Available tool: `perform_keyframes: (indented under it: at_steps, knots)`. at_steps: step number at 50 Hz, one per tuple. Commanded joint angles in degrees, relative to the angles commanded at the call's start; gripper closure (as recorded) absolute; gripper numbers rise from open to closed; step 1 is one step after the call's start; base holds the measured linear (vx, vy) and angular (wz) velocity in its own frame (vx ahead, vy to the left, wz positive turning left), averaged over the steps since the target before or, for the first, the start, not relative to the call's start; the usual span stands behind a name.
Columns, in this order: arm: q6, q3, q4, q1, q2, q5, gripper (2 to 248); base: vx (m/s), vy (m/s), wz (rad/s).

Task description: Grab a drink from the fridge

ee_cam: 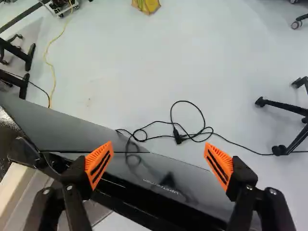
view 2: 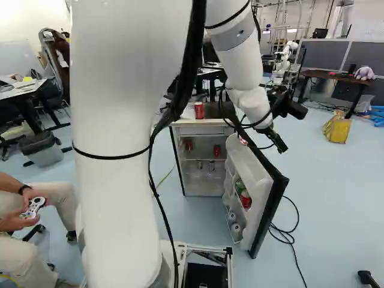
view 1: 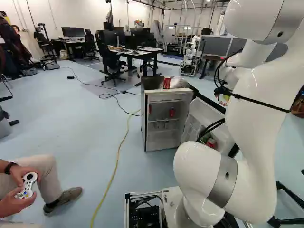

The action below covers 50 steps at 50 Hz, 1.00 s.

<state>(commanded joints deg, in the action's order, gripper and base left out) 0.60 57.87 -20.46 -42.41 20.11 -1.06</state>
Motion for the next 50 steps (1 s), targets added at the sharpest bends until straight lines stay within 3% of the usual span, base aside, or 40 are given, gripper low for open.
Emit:
perform_keyframes:
  at_steps: [22,38,50]
  knots:
    - [0.00,4.73,-2.70,-2.79,3.87,6.71,3,0.000,0.000,0.000]
    - [0.00,8.00,-2.89,-4.23,8.07,7.31,3,0.000,0.000,0.000]
    - [0.00,8.39,-2.89,-4.33,8.81,7.31,3,0.000,0.000,0.000]
